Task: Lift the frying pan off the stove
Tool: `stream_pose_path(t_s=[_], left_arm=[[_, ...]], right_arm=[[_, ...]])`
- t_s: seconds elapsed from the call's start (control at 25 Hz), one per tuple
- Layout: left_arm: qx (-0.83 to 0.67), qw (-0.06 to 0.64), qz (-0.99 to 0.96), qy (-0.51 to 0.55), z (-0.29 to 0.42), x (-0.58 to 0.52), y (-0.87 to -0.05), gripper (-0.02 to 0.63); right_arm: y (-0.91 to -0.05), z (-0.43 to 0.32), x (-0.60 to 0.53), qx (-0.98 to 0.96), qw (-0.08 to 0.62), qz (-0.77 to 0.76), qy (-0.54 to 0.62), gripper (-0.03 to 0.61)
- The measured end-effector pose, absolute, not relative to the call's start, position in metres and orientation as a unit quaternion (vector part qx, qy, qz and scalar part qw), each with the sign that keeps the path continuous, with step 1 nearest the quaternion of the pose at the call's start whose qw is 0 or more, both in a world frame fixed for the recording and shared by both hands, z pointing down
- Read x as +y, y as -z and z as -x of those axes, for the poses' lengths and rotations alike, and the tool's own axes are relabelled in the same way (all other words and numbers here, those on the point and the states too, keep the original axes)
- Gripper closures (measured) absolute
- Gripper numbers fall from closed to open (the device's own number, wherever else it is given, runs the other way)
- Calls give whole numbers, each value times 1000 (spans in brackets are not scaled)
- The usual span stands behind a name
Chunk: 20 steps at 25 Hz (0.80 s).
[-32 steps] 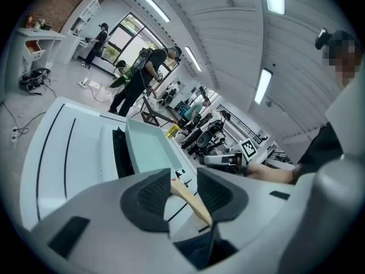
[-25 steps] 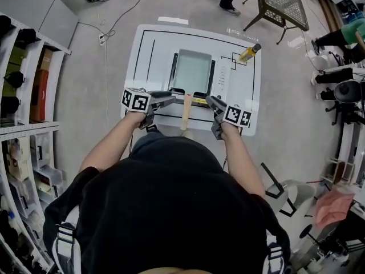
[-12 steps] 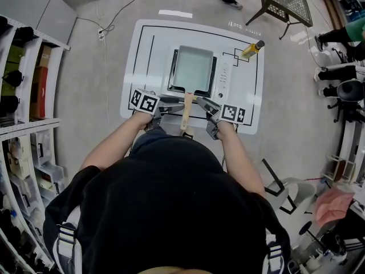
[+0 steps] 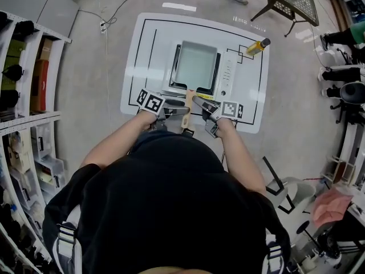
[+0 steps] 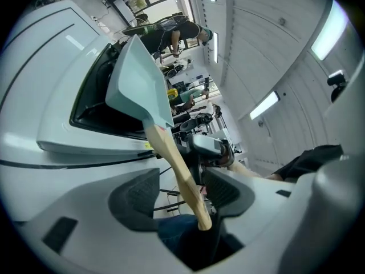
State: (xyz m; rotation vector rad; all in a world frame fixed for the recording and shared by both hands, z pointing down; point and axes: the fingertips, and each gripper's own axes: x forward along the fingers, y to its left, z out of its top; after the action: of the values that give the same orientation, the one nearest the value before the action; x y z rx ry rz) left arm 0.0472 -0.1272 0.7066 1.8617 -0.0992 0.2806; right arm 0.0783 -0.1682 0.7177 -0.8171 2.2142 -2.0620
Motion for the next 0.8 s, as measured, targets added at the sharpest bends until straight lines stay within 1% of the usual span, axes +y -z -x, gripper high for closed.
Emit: stream_pose_path(t_s=[0.64, 0.8], left_arm=[[20, 632, -767, -109, -75, -102, -710, 368], [31, 641, -760, -102, -79, -100, -711, 382]], right_arm=[[-728, -51, -166, 671, 45, 187, 716, 344], [-732, -46, -168, 672, 53, 165, 720, 351]])
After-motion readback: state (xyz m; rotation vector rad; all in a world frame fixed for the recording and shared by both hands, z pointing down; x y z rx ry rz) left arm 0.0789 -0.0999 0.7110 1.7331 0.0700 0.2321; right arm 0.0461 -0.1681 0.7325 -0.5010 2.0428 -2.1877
